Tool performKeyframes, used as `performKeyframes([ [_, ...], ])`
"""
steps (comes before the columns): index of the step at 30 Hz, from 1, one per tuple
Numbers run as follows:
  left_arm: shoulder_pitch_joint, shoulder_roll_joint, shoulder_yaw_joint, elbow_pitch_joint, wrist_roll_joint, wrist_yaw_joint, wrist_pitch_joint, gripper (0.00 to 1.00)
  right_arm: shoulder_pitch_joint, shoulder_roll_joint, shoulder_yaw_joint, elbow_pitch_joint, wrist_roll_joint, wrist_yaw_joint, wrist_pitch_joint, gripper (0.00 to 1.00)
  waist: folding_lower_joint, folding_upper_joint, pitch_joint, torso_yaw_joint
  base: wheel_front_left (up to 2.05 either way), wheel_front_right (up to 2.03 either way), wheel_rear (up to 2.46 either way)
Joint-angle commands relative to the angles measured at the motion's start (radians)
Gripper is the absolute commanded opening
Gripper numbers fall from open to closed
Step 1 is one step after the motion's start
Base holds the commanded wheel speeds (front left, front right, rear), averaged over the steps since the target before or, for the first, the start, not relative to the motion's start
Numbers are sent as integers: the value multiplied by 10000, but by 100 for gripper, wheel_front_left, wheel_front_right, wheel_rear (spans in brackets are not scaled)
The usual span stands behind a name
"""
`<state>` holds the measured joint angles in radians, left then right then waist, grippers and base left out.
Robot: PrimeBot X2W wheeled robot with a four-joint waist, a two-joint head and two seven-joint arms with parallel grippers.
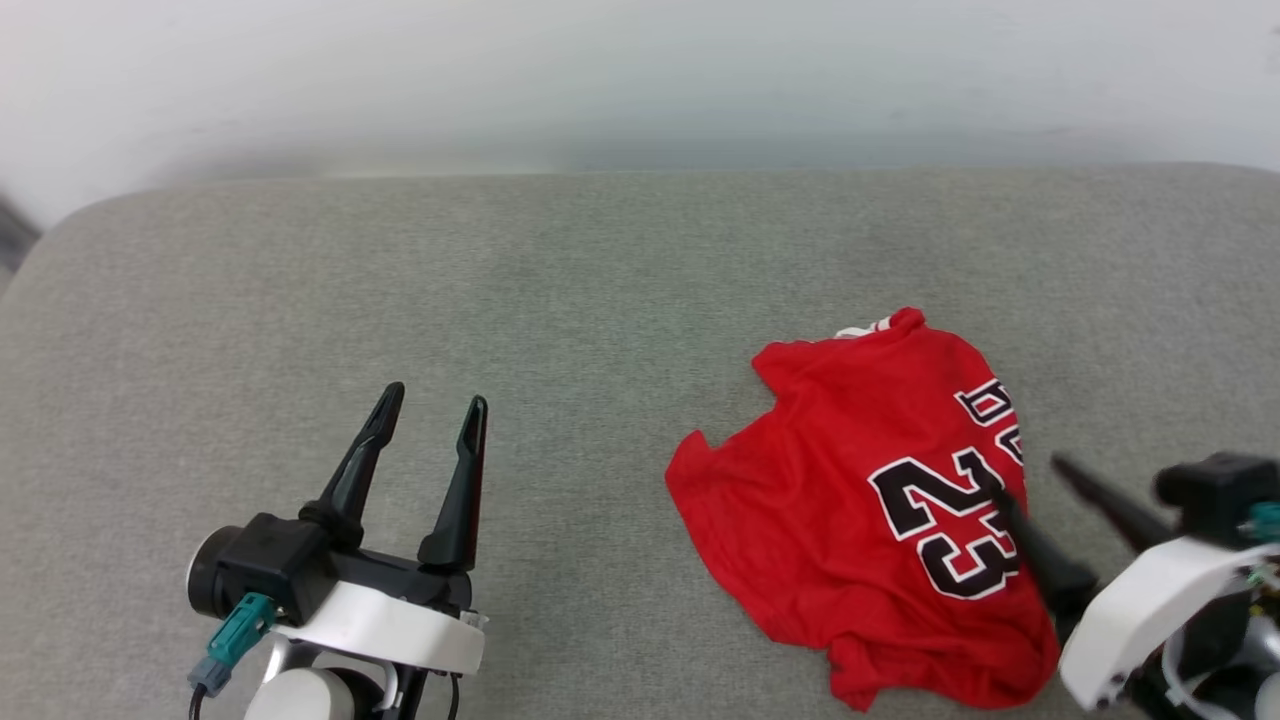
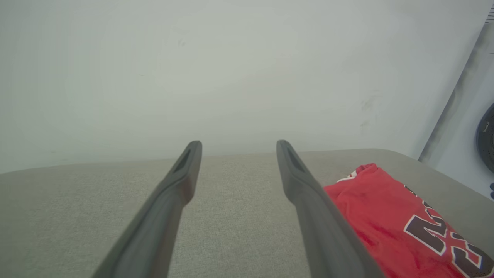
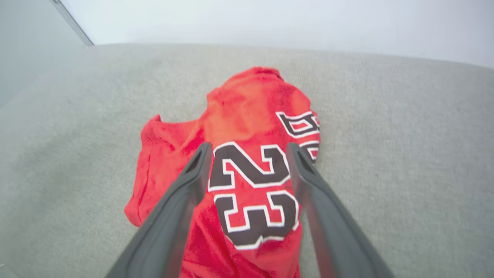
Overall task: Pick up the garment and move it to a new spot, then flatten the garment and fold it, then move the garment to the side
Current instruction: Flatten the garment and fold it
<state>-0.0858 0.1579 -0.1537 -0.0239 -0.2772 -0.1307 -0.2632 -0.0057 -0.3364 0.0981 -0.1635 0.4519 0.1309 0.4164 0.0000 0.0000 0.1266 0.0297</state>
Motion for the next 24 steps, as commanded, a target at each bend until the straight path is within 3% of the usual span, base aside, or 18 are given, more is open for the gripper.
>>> performKeyframes([
  [1,99,61,-35,-2,-71,7,-23,100,-206,279,-264,-228,30,-6,-762,100,0,0,33,-152,0,0,0],
  [8,-314,291,-825,291,-564,7,-23,100,-456,1374,-1203,27,-802,-2,-3770,100,0,0,330,-579,0,0,0],
  [13,-1434,882,-2130,824,-1349,7,697,100,-764,2070,-1805,485,-1317,-3,-4781,100,0,0,647,-912,0,0,0],
  [17,-3092,1398,-3253,1127,-2493,7,2373,100,-1016,2219,-1876,606,-1587,-3,-5028,100,0,0,1011,-1186,0,0,0],
  [24,-6439,2284,-4694,2293,-4719,7,6557,100,-1444,2446,-1751,786,-1880,-3,-5028,100,0,0,1770,-1858,0,0,0],
])
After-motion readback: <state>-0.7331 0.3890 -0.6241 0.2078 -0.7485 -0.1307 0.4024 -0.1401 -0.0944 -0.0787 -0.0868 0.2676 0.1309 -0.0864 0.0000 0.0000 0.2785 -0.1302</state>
